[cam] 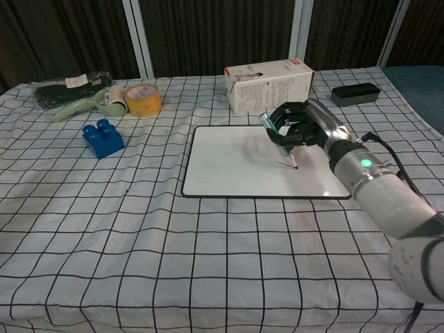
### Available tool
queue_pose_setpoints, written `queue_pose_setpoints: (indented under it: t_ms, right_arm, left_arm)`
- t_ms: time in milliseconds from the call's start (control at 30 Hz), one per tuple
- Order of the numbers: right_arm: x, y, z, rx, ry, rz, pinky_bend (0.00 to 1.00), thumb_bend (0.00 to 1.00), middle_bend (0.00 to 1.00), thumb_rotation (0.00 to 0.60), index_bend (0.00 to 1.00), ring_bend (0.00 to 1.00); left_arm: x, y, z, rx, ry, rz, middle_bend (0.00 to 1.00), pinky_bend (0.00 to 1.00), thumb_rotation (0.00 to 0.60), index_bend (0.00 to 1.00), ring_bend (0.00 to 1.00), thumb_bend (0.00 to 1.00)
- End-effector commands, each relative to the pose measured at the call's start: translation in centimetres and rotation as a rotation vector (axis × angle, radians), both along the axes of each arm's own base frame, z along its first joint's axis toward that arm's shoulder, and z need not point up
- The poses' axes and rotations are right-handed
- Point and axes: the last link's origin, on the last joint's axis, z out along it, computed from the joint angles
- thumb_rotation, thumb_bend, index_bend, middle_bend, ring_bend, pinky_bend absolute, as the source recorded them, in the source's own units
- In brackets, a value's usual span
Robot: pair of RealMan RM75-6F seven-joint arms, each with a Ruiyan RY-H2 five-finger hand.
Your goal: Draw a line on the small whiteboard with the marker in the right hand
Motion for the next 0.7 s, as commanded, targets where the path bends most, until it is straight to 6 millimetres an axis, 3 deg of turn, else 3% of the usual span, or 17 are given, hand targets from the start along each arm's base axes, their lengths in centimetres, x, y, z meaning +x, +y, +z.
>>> queue_pose_setpoints:
  t_ms: [33, 267, 500, 700]
  right_arm:
    - [-1.6, 1.5, 0.7, 0.017, -0.004, 0.011, 0.58, 0.37, 0.64, 0.600, 1.00, 0.62]
    - [-3.4, 3.8, 2.4, 0.036, -0.081, -0.002, 0.59, 0.37, 0.65, 0.600, 1.00, 0.62]
    - [-1.2, 2.1, 4.3, -0.010, -0.139, 0.001, 0.59, 0.36, 0.65, 0.600, 1.00, 0.62]
    - [0.3, 0.3, 3.8, -0.037, -0.087, 0.008, 0.59, 0.37, 0.65, 0.600, 1.00, 0.62]
  left_arm:
    - [0.0, 0.0, -0.1, -0.003, 0.002, -0.002, 0.00, 0.02, 0.600, 0.00, 0.00, 0.41]
    - [0.2, -0.1, -0.5, -0.016, 0.006, -0.010, 0.00, 0.02, 0.600, 0.00, 0.00, 0.41]
    - [0.2, 0.2, -0.5, -0.016, 0.007, -0.002, 0.00, 0.02, 0.600, 0.00, 0.00, 0.41]
    - [0.1, 0.5, -0.4, -0.015, 0.004, 0.007, 0.00, 0.02, 0.600, 0.00, 0.00, 0.41]
